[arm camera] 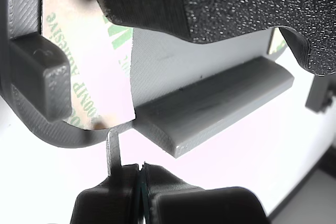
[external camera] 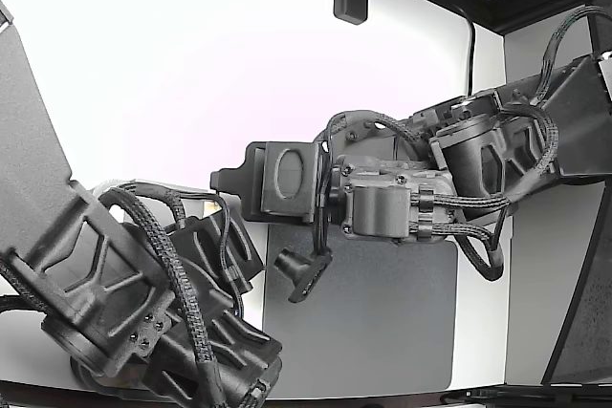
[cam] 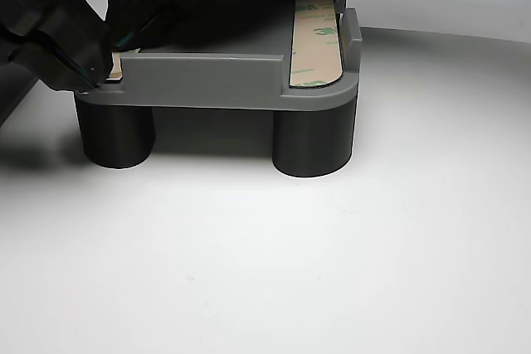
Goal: Peel off protective film from adhesive tape.
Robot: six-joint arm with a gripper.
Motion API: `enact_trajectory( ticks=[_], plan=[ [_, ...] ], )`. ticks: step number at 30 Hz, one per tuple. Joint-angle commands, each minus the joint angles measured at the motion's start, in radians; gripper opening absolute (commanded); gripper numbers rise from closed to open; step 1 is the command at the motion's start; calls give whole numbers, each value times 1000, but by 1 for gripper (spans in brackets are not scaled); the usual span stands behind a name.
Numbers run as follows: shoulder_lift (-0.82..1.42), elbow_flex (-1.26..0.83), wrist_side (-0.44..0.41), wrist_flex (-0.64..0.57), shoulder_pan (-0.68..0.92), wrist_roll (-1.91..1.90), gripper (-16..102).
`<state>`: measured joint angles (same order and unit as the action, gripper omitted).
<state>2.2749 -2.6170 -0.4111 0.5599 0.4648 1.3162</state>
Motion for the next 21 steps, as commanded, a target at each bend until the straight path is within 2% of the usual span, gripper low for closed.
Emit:
enact_trajectory(
  ticks=[1,21],
  plan=[
    [26,15,-3,-15,-11,6,-11],
    [14,-6,-6,-55,-34,46,-11]
  ],
)
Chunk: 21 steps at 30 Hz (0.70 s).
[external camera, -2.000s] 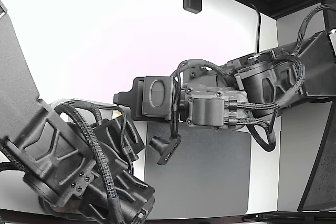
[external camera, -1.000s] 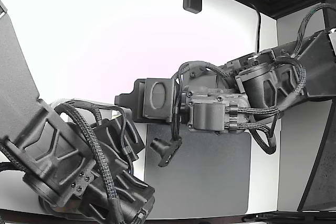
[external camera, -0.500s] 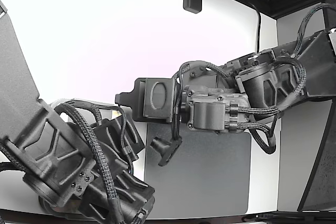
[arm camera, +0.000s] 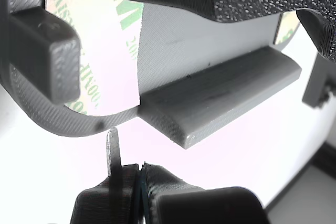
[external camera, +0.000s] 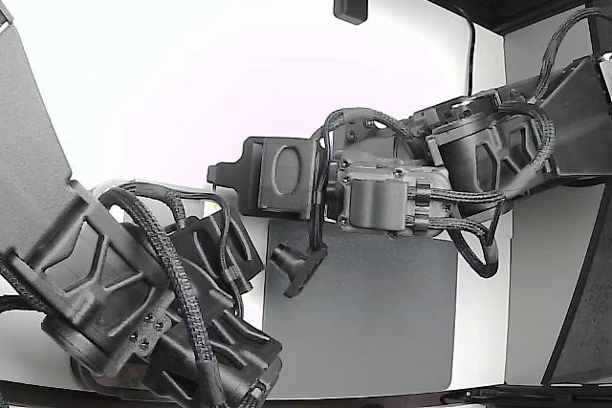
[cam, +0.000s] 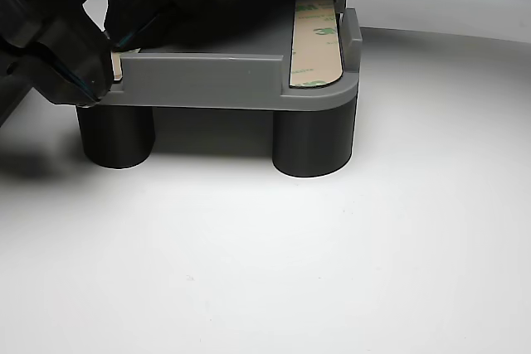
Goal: Peel off protective film from adhesive tape.
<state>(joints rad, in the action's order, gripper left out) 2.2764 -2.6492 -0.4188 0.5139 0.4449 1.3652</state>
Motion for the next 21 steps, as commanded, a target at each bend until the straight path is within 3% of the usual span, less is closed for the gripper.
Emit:
enact_trajectory(
  ticks=[1,21],
  plan=[
    [14,28,3,-8,-14,-6,-11],
    [9,31,8,-12,-9,-18,-11]
  ],
)
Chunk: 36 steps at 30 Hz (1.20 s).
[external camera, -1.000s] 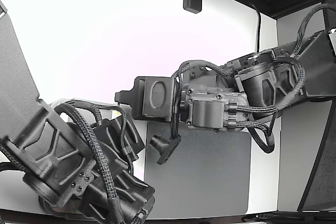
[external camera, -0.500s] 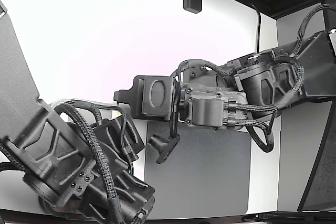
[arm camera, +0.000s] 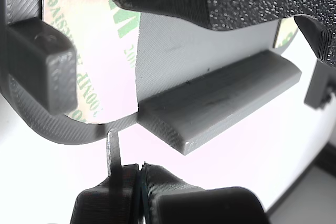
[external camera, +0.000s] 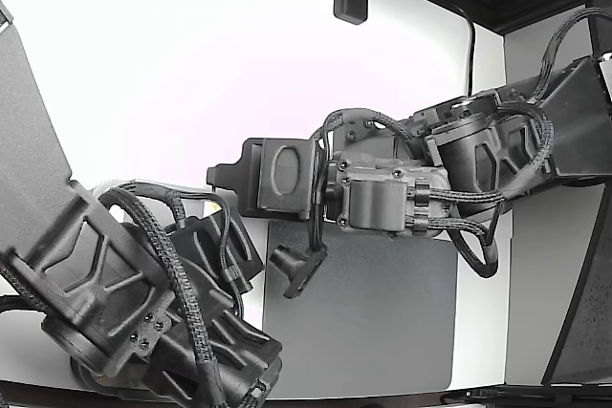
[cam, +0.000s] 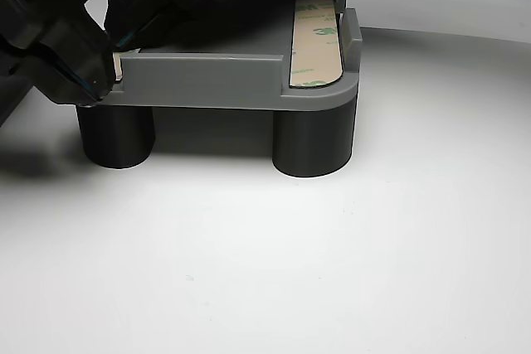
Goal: Peel off protective film from adhesive tape.
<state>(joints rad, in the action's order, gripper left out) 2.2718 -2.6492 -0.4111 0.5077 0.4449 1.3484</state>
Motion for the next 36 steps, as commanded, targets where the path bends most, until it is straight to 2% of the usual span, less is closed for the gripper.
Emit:
enact_trajectory(
  ticks=[1,36],
  plan=[
    [14,31,0,-6,-9,-2,-11],
    [9,32,-3,-6,0,-15,-11]
  ],
)
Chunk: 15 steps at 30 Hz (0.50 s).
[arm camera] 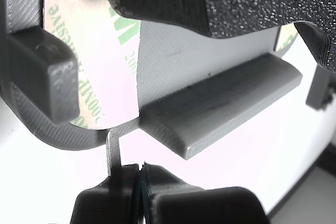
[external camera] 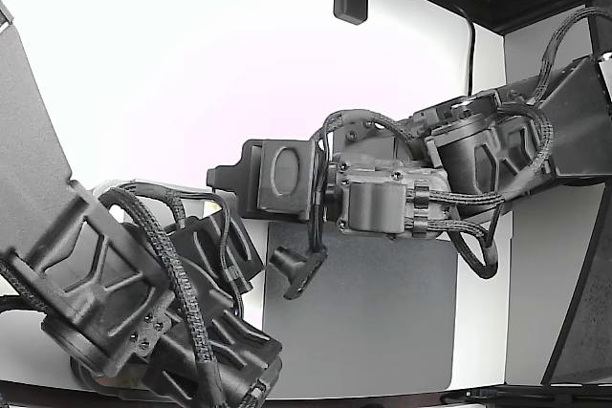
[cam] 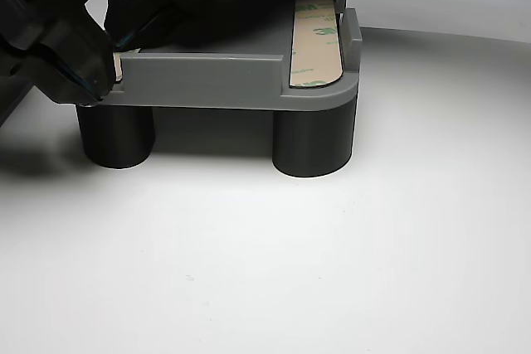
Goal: Peel off protective film from adhesive tape.
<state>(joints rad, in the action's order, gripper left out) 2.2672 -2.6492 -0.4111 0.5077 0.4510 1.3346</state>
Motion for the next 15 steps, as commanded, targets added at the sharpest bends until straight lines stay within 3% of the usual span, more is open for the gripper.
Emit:
enact_trajectory(
  ticks=[1,15],
  plan=[
    [14,32,-3,-6,-6,-2,-11],
    [14,32,-5,-6,0,-8,-11]
  ],
)
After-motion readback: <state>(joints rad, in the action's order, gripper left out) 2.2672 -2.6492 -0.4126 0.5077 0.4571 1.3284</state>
